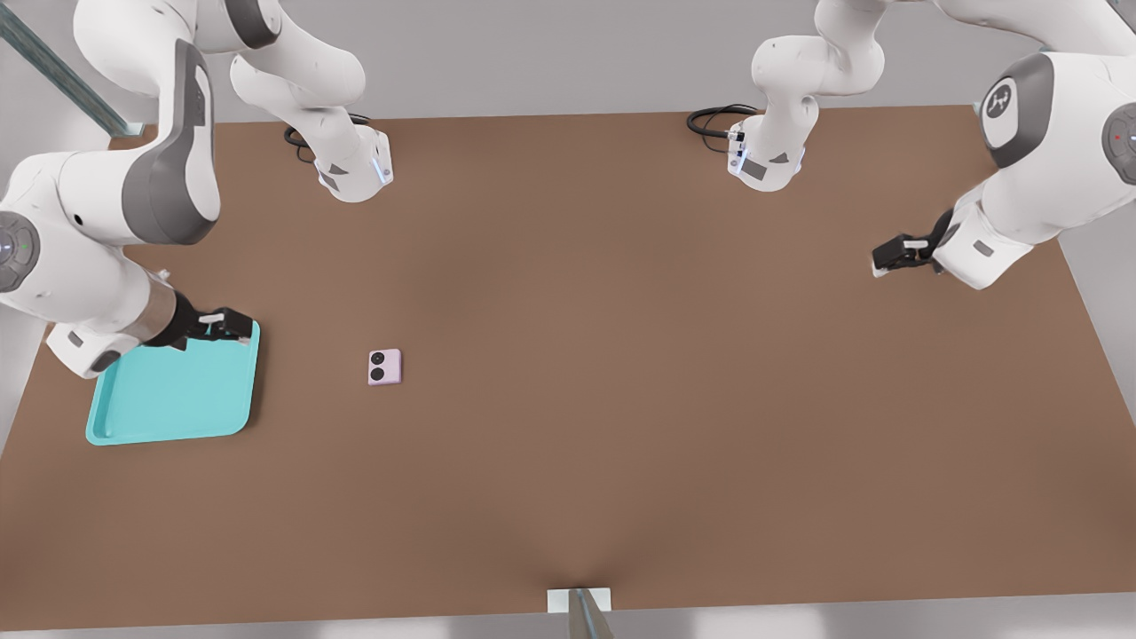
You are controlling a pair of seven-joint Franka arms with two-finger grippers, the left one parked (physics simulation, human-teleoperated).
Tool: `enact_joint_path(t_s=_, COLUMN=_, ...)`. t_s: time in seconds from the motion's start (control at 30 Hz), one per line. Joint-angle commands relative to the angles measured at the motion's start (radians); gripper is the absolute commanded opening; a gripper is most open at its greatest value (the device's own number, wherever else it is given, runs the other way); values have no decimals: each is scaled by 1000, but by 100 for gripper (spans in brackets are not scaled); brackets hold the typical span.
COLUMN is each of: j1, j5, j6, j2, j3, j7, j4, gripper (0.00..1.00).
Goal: Keep left arm still and place phone on the tray with right arm
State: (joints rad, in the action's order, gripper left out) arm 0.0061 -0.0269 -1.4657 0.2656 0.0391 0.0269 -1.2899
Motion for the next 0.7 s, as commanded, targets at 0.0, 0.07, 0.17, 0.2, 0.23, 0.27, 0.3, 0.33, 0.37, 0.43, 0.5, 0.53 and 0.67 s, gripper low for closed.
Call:
enact_joint_path(t_s=0.0, j1=-14, j5=1, j6=-94, j2=1, j3=1, j7=-35, j4=0, gripper=100)
enact_joint_path(t_s=0.07, j1=18, j5=-2, j6=-163, j2=37, j3=7, j7=-44, j4=-9, gripper=100)
enact_joint_path(t_s=0.17, j1=146, j5=-11, j6=-222, j2=130, j3=7, j7=-243, j4=-60, gripper=100)
enact_joint_path(t_s=0.2, j1=163, j5=-8, j6=-252, j2=164, j3=18, j7=-283, j4=-66, gripper=100)
enact_joint_path(t_s=0.23, j1=164, j5=-7, j6=-340, j2=159, j3=36, j7=-289, j4=-150, gripper=100)
enact_joint_path(t_s=0.27, j1=166, j5=-7, j6=-398, j2=158, j3=47, j7=-321, j4=-221, gripper=100)
enact_joint_path(t_s=0.3, j1=161, j5=-8, j6=-423, j2=156, j3=56, j7=-326, j4=-261, gripper=100)
enact_joint_path(t_s=0.33, j1=158, j5=-5, j6=-537, j2=144, j3=58, j7=-334, j4=-388, gripper=100)
enact_joint_path(t_s=0.37, j1=152, j5=-4, j6=-600, j2=130, j3=65, j7=-337, j4=-463, gripper=100)
enact_joint_path(t_s=0.43, j1=133, j5=68, j6=-647, j2=132, j3=65, j7=-352, j4=-529, gripper=100)
enact_joint_path(t_s=0.5, j1=118, j5=85, j6=-651, j2=171, j3=64, j7=-397, j4=-537, gripper=100)
enact_joint_path(t_s=0.53, j1=115, j5=85, j6=-685, j2=205, j3=64, j7=-397, j4=-539, gripper=100)
enact_joint_path(t_s=0.67, j1=114, j5=85, j6=-688, j2=230, j3=64, j7=-397, j4=-546, gripper=100)
